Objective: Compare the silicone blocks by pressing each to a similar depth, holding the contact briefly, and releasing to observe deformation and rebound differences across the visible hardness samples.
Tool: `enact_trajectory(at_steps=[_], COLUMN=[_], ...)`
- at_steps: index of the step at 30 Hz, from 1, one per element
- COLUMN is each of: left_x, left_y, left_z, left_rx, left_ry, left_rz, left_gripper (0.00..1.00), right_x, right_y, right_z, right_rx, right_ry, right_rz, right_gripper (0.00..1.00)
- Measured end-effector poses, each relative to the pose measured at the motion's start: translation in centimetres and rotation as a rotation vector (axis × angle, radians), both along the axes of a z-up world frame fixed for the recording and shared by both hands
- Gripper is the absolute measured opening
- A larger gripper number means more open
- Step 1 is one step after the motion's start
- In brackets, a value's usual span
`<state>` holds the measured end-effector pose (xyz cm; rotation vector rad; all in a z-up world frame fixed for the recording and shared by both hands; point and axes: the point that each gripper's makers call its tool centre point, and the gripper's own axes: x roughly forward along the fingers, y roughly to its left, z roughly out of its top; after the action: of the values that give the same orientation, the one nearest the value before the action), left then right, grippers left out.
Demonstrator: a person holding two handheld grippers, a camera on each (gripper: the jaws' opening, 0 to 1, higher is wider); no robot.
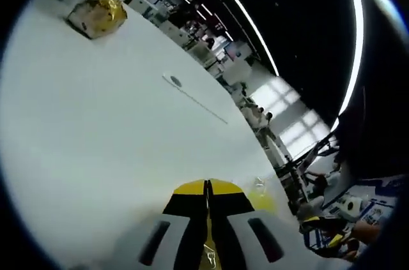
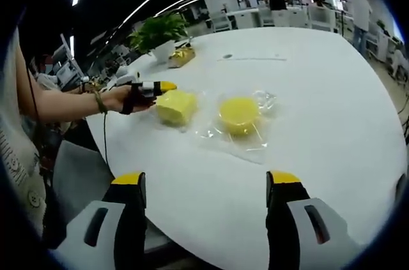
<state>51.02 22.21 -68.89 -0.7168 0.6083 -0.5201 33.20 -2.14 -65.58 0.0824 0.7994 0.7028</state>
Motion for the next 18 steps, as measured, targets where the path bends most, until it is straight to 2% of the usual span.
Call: enact_trajectory(at_steps=[2, 8, 13, 18], left_x=[-0.2, -0.8, -1.2, -2.4], left_y=[-0.2, -1.4, -2.4, -4.4], left_z=[0.6, 2.9, 4.6, 6.3], left_rx=[0.038, 0.016, 0.037, 0.055], left_ry=[-0.021, -0.037, -0.075, -0.113], left_rz=[-0.024, -0.070, -0.120, -0.195], left_gripper=[0.00, 0.00, 0.00, 0.00], right_x=[0.2, 0.4, 0.3, 0.0], right_y=[0.2, 1.0, 1.2, 1.4], right_z=[0.1, 0.8, 1.2, 1.6], right_rx=[0.006, 0.024, 0.034, 0.039], right_ry=[-0.006, -0.033, -0.052, -0.061], right_rz=[0.003, 0.014, 0.026, 0.039], right_gripper=[0.71, 0.71, 0.71, 0.72])
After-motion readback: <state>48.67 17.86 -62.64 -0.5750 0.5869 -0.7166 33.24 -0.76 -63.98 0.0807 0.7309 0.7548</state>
